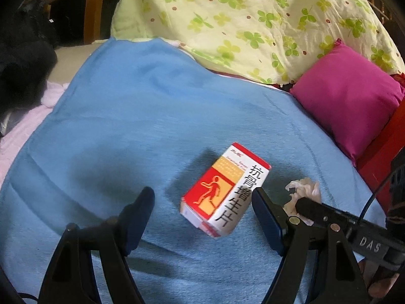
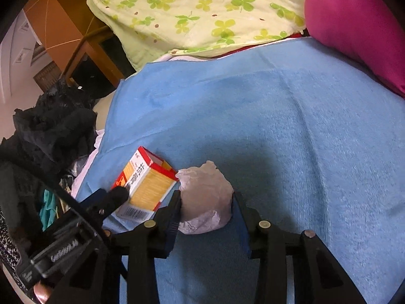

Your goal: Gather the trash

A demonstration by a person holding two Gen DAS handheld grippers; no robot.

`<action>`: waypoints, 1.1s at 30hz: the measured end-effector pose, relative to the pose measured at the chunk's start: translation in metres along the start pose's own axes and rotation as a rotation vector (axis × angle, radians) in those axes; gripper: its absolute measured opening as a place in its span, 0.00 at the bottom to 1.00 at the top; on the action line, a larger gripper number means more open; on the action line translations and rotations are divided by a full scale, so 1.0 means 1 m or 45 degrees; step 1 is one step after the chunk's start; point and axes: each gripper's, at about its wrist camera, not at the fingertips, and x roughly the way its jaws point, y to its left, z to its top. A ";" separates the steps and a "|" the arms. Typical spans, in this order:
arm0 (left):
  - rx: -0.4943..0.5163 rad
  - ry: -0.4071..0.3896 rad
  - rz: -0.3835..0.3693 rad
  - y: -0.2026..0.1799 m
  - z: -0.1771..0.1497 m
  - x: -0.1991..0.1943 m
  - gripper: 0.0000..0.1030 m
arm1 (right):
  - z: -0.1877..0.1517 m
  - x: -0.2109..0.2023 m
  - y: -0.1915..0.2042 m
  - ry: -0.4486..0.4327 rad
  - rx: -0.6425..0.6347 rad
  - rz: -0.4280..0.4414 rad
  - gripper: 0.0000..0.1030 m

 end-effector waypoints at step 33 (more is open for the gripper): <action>-0.033 -0.013 -0.022 -0.010 -0.009 -0.030 0.61 | -0.023 -0.058 0.000 -0.131 -0.032 -0.074 0.41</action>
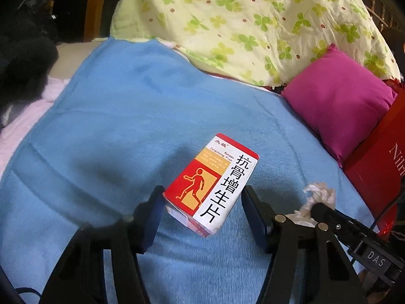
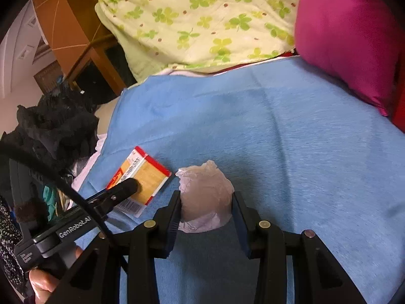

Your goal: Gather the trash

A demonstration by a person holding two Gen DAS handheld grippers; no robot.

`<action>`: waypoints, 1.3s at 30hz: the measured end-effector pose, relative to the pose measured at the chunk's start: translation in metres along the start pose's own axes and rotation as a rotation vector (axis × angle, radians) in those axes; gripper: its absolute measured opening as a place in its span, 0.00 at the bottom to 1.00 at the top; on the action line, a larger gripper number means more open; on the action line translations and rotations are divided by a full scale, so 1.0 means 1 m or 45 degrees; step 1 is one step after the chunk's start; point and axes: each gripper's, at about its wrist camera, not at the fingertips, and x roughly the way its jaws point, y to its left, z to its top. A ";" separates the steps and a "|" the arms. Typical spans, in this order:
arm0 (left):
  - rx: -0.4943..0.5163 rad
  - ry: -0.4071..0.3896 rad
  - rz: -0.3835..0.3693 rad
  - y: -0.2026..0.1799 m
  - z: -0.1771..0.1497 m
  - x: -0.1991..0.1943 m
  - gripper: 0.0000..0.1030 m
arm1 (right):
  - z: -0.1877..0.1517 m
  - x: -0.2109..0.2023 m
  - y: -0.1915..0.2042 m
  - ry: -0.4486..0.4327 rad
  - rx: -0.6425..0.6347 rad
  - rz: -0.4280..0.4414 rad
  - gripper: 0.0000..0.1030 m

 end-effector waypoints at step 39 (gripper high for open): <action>0.064 -0.330 0.033 -0.035 -0.089 -0.235 0.62 | -0.099 -0.247 0.027 -0.233 -0.120 -0.088 0.41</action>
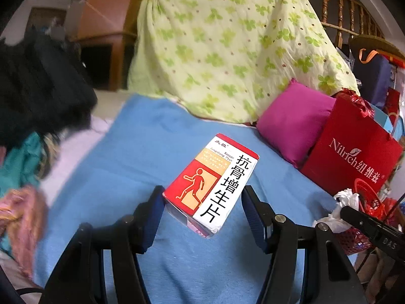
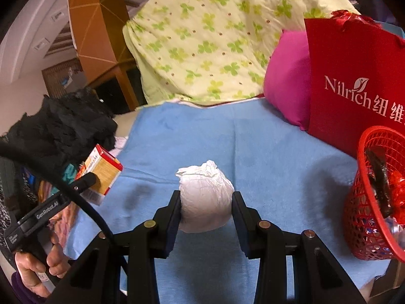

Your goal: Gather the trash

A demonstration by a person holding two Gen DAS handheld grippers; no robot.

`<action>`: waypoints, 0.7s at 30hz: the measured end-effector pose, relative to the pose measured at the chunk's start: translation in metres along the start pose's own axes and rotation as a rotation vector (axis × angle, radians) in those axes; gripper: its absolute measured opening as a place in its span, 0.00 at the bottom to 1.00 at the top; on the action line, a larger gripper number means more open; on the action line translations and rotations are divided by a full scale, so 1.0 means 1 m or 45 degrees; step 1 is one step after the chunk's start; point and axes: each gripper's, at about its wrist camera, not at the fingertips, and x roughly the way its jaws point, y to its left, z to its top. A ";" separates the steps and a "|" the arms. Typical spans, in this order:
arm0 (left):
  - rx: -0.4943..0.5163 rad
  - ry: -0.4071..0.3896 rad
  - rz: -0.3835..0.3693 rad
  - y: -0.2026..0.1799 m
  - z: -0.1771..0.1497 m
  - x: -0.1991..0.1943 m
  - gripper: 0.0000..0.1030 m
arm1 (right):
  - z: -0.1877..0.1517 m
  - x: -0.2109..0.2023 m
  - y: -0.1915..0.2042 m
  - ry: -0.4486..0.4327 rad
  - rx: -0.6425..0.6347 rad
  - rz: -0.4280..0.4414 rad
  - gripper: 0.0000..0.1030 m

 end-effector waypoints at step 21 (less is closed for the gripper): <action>0.150 -0.077 0.122 -0.051 0.013 -0.057 0.62 | 0.002 -0.050 0.002 -0.111 0.036 0.092 0.41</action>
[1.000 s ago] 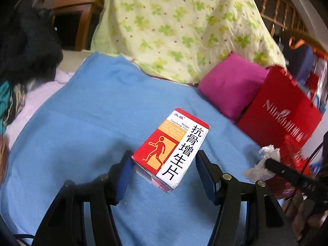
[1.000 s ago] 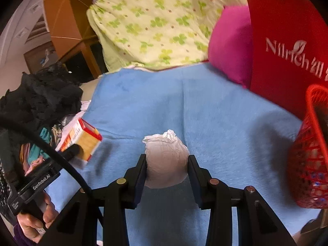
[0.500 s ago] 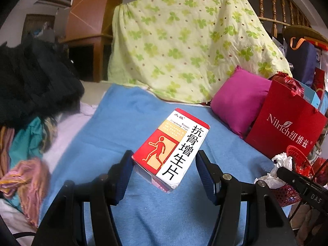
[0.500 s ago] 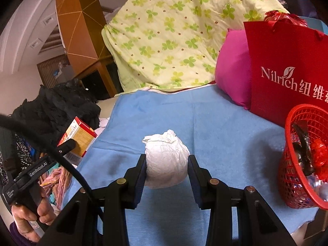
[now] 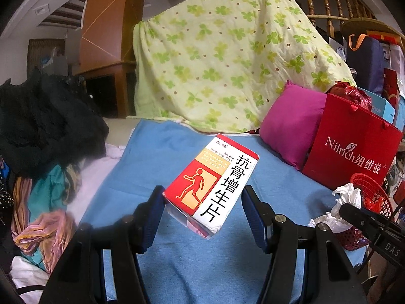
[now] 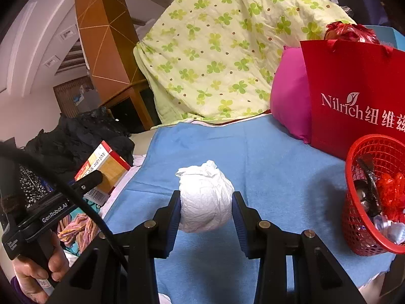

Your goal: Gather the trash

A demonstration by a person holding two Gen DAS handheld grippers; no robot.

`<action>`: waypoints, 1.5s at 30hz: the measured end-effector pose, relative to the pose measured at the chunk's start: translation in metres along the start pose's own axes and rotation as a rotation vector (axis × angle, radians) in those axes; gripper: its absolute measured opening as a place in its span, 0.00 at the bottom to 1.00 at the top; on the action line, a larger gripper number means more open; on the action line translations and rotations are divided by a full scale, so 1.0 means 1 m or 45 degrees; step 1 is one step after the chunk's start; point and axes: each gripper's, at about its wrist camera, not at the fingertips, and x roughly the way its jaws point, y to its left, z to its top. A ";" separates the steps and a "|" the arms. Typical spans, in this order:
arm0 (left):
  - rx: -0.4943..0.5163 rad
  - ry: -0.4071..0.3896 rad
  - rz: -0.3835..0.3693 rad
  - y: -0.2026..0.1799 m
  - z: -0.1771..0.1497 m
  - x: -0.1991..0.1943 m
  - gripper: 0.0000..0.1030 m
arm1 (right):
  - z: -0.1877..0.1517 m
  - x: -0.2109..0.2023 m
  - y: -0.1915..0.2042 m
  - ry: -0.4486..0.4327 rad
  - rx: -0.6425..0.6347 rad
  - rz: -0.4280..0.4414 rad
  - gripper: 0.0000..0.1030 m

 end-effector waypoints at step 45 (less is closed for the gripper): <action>-0.180 0.489 -0.028 0.030 -0.082 0.115 0.64 | -0.013 -0.009 -0.045 0.028 0.138 0.030 0.43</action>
